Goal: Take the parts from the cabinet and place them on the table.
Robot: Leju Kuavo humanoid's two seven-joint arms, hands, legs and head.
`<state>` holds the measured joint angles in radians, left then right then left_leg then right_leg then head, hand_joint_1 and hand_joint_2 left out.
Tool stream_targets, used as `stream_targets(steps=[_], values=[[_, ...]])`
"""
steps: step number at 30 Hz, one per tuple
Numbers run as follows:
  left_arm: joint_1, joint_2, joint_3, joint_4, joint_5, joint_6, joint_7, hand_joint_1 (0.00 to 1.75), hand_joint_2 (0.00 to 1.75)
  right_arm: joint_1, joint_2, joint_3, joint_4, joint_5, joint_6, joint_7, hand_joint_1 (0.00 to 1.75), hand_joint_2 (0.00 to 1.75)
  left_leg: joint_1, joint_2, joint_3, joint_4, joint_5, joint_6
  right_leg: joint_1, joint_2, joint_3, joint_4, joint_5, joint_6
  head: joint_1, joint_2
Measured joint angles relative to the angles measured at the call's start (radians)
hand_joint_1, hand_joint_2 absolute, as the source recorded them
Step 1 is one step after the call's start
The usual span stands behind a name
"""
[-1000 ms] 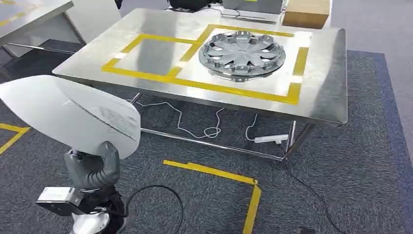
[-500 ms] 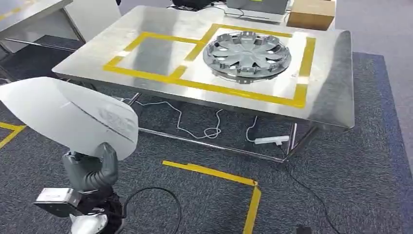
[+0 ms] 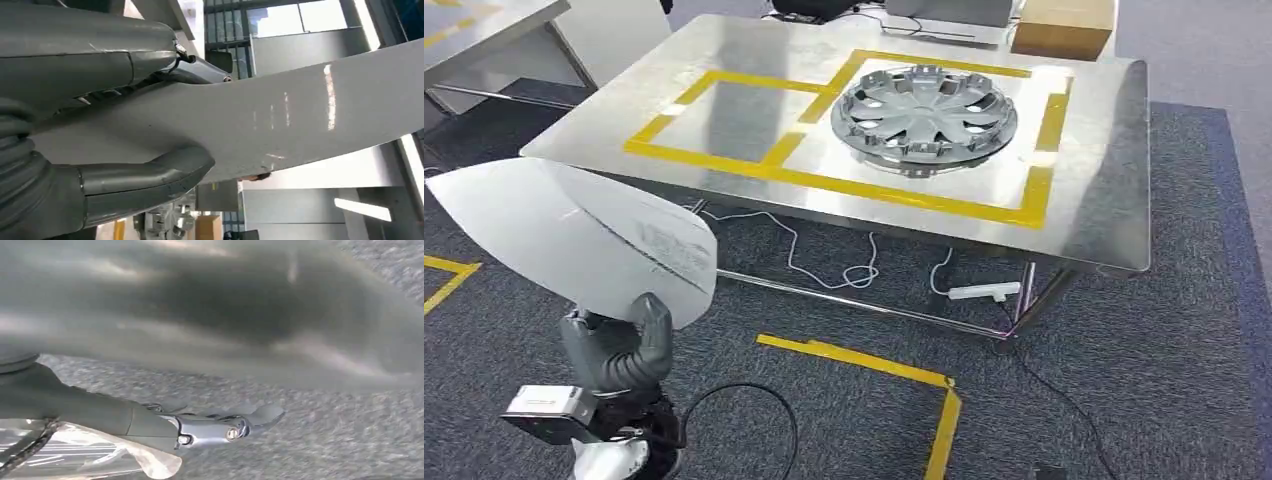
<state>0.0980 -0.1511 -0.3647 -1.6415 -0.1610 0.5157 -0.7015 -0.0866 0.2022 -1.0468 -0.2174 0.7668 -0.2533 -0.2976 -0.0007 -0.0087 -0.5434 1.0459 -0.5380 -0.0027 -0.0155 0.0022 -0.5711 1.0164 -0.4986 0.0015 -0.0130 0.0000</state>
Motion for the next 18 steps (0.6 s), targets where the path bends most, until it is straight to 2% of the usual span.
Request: stream_targets(steps=[2, 4, 5, 6, 7, 9, 10, 11, 12, 13, 14, 15, 16, 17, 18], values=[[-0.002, 0.000, 0.000, 0.000, 0.000, -0.003, 0.000, 1.75, 1.75, -0.001, 0.000, 0.000, 0.000, 0.000, 0.005, -0.001, 0.00, 0.00, 0.000, 0.001, -0.032, 0.067, -0.026, -0.004, 0.000, -0.002, 0.007, 0.000, -0.006, -0.007, -0.005, 0.000], [-0.003, 0.000, 0.000, 0.002, 0.000, -0.006, 0.000, 1.75, 1.75, -0.002, 0.000, 0.000, 0.000, 0.000, 0.008, -0.008, 0.00, 0.00, 0.001, 0.001, -0.137, 0.250, -0.084, -0.008, 0.003, -0.003, 0.021, 0.000, -0.018, -0.012, -0.004, 0.000], [-0.003, 0.000, 0.000, 0.003, -0.002, -0.006, 0.000, 1.75, 1.75, -0.001, 0.000, 0.000, 0.000, -0.001, 0.008, -0.011, 0.00, 0.00, 0.001, 0.001, -0.172, 0.298, -0.086, -0.007, 0.004, -0.002, 0.028, 0.000, -0.024, -0.011, -0.004, 0.000], [-0.003, 0.000, 0.000, 0.003, -0.005, -0.006, 0.000, 1.75, 1.75, -0.001, 0.000, 0.000, 0.000, -0.002, 0.008, -0.012, 0.00, 0.00, 0.001, 0.001, -0.184, 0.298, -0.065, -0.004, 0.004, -0.001, 0.036, 0.000, -0.030, -0.012, -0.003, 0.000], [-0.004, 0.000, 0.000, 0.003, -0.007, -0.006, 0.000, 1.75, 1.75, 0.000, 0.000, -0.001, 0.000, -0.008, 0.010, -0.013, 0.00, 0.00, 0.000, 0.001, -0.175, 0.256, -0.019, 0.001, 0.005, 0.001, 0.047, 0.000, -0.038, -0.011, -0.004, 0.000], [-0.006, 0.000, 0.000, 0.003, -0.010, -0.003, 0.000, 1.75, 1.75, -0.001, 0.002, -0.001, 0.000, -0.017, 0.011, -0.013, 0.00, 0.00, -0.004, 0.001, -0.114, 0.085, 0.096, 0.015, 0.006, 0.004, 0.072, -0.001, -0.055, -0.008, -0.003, 0.000], [-0.007, 0.001, 0.000, 0.003, -0.011, -0.003, 0.000, 1.75, 1.75, 0.001, 0.003, -0.001, 0.000, -0.018, 0.011, -0.012, 0.00, 0.00, -0.009, 0.002, -0.090, 0.032, 0.109, 0.023, 0.004, 0.003, 0.068, -0.004, -0.063, -0.003, -0.004, 0.000], [-0.008, 0.000, 0.000, 0.004, -0.013, -0.003, 0.000, 1.75, 1.75, -0.001, 0.006, -0.001, 0.001, -0.019, 0.011, -0.010, 0.00, 0.00, -0.013, 0.003, -0.075, 0.010, 0.093, 0.026, 0.010, 0.006, 0.069, -0.003, -0.071, 0.006, -0.003, 0.000], [-0.010, 0.000, -0.001, 0.004, -0.015, -0.003, 0.000, 1.75, 1.75, -0.001, 0.006, -0.001, 0.001, -0.020, 0.011, -0.007, 0.00, 0.00, -0.013, 0.004, -0.072, -0.001, 0.078, 0.027, 0.009, 0.004, 0.067, -0.007, -0.072, 0.010, -0.004, 0.000], [-0.009, 0.000, -0.001, 0.004, -0.015, -0.003, 0.000, 1.75, 1.75, -0.002, 0.006, -0.001, 0.001, -0.020, 0.011, -0.005, 0.00, 0.00, -0.014, 0.001, -0.073, -0.011, 0.078, 0.030, 0.008, 0.001, 0.090, -0.003, -0.063, 0.016, -0.002, 0.000], [-0.009, 0.000, -0.001, 0.004, -0.015, -0.003, 0.000, 1.75, 1.75, -0.002, 0.006, -0.002, 0.001, -0.021, 0.011, -0.001, 0.00, 0.00, -0.014, -0.001, -0.067, -0.015, 0.075, 0.035, 0.008, -0.002, 0.088, -0.005, -0.057, 0.026, -0.005, 0.000], [-0.009, -0.001, -0.001, 0.003, -0.015, -0.002, 0.000, 1.75, 1.75, -0.001, 0.006, -0.002, 0.001, -0.021, 0.011, 0.003, 0.00, 0.00, -0.007, -0.006, -0.049, -0.026, 0.076, 0.039, 0.007, -0.002, 0.089, 0.003, -0.060, 0.030, -0.003, 0.000], [-0.009, -0.001, 0.000, 0.003, -0.015, -0.002, 0.000, 1.75, 1.75, -0.002, 0.006, -0.002, 0.001, -0.021, 0.011, 0.002, 0.00, 0.00, -0.006, -0.002, -0.033, -0.034, 0.072, 0.045, 0.006, -0.002, 0.078, 0.029, -0.072, 0.033, -0.002, 0.000], [-0.012, -0.002, -0.001, 0.003, -0.015, -0.002, 0.000, 1.75, 1.75, -0.005, 0.006, -0.002, 0.001, -0.021, 0.011, 0.002, 0.00, 0.00, -0.006, -0.001, -0.027, -0.035, 0.068, 0.051, 0.006, -0.001, 0.049, 0.081, -0.089, 0.036, 0.000, 0.000], [-0.013, -0.003, -0.002, 0.004, -0.015, -0.002, 0.000, 1.75, 1.75, -0.008, 0.006, -0.002, 0.001, -0.021, 0.011, 0.002, 0.00, 0.00, -0.006, -0.001, -0.025, -0.035, 0.062, 0.053, 0.005, -0.001, 0.002, 0.150, -0.111, 0.037, 0.003, 0.000]])
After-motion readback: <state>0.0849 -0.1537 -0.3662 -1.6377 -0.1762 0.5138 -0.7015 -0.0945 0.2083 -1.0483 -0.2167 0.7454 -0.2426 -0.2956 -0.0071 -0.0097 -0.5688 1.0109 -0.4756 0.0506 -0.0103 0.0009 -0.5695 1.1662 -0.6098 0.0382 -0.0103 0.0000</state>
